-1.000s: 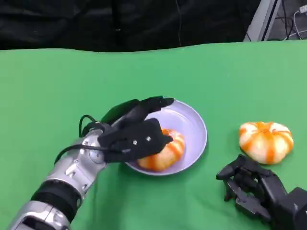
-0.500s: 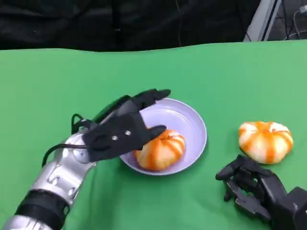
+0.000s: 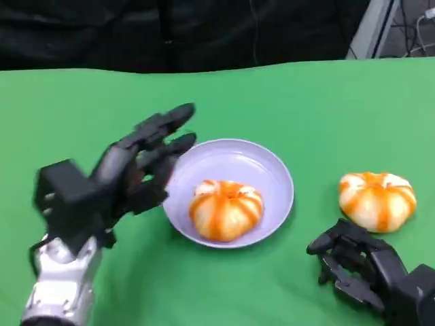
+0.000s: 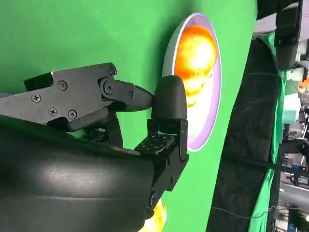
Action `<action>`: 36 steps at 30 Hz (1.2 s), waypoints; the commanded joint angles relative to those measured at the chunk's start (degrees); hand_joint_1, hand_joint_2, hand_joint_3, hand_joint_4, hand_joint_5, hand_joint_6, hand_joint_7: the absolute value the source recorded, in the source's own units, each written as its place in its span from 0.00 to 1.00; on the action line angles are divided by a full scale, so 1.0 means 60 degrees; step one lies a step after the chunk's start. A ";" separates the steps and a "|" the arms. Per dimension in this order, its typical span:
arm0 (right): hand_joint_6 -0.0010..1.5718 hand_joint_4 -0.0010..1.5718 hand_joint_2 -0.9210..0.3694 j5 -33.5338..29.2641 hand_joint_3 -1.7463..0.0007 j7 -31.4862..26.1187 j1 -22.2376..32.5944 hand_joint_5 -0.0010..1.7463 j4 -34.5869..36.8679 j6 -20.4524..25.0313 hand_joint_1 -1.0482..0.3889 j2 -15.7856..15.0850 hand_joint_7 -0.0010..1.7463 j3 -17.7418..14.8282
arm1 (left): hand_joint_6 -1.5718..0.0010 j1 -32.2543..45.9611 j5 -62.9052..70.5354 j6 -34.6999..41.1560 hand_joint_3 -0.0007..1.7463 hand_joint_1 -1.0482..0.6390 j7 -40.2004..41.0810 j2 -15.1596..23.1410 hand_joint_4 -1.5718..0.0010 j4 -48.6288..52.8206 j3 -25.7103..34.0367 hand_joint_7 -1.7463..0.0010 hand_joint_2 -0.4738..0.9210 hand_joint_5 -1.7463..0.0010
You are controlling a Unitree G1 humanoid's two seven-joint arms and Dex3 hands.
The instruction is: Grasp the bread from the table and place it into the plate.
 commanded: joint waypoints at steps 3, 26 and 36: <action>0.42 0.39 0.00 0.0024 0.71 -0.0014 0.0006 1.00 0.0109 0.0009 0.56 -0.0184 0.72 -0.0062 | 0.70 0.0319 -0.0505 -0.0013 0.34 0.14 -0.0405 -0.0059 0.67 -0.0360 0.0429 0.98 1.00 0.98; 0.42 0.37 0.00 0.0170 0.72 0.0236 0.0108 1.00 0.0014 0.0024 0.56 -0.0296 0.71 -0.0147 | 0.62 0.3171 -0.3065 0.0630 0.26 0.25 -0.2508 0.0011 0.56 -0.1388 0.2241 0.99 1.00 0.98; 0.42 0.37 0.00 0.0357 0.71 0.0515 0.0098 1.00 0.0045 0.0075 0.56 -0.0336 0.71 -0.0264 | 0.60 0.3232 -0.3278 0.0728 0.24 0.25 -0.2790 -0.0014 0.53 -0.0812 0.2951 0.99 1.00 0.98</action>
